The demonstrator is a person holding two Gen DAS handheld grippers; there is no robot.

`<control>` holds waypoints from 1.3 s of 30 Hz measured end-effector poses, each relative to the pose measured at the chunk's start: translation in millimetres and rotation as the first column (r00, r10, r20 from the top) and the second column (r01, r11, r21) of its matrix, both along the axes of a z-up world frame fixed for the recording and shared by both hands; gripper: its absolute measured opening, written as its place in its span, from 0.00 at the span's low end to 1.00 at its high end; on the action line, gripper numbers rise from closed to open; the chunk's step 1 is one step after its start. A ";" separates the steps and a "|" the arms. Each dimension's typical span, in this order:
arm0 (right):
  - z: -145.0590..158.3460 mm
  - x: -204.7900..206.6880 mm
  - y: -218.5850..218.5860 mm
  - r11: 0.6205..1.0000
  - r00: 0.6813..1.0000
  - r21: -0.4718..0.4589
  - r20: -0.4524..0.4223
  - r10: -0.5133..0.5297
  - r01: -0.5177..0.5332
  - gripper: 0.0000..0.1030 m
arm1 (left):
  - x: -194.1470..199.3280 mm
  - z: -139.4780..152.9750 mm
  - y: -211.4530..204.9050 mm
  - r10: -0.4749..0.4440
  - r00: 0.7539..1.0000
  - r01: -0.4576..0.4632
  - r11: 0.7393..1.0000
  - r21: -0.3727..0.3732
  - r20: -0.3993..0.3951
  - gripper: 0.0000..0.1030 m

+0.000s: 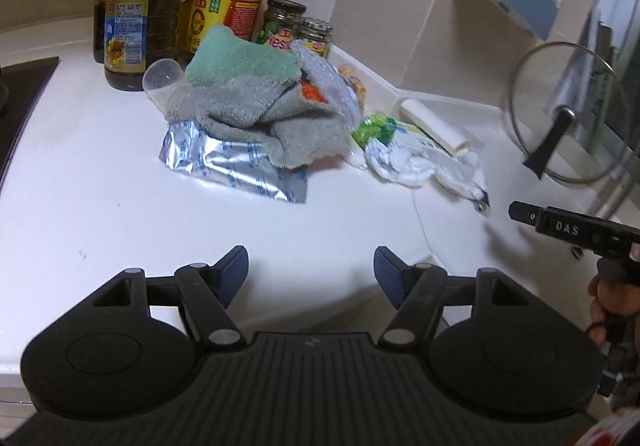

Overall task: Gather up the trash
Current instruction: 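Grasp the black lighter on the counter with the right tool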

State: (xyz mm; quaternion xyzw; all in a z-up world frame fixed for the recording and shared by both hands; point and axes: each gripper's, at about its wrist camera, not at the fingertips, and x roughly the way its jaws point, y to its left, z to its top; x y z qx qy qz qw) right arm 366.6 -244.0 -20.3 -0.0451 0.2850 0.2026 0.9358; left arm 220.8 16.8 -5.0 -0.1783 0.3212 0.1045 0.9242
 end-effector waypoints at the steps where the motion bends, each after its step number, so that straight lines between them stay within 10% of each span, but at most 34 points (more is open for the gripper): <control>1: -1.6 11.0 -1.9 1.000 1.000 0.005 -0.007 0.001 -0.001 0.64 | 3.4 1.3 -0.9 0.011 1.000 -0.011 1.000 0.005 -0.001 0.64; 12: -23.9 79.1 7.0 1.000 0.997 -0.001 -0.077 0.023 -0.023 0.61 | 20.5 4.5 1.9 0.119 0.992 -0.116 0.992 0.059 -0.048 0.66; 26: -35.2 69.4 2.9 0.996 0.992 -0.046 -0.095 0.078 -0.083 0.54 | 16.5 3.2 20.3 0.188 0.980 -0.183 0.980 0.083 -0.059 0.68; 32: -33.6 60.8 -3.4 0.996 0.994 -0.051 -0.080 0.071 -0.075 0.23 | 6.4 -2.5 28.3 0.216 0.974 -0.211 0.975 0.071 -0.068 0.68; 39: -33.2 58.3 -4.1 0.995 0.995 -0.067 -0.078 0.069 -0.074 0.23 | 0.7 -7.8 27.4 0.222 0.972 -0.218 0.974 0.053 -0.078 0.68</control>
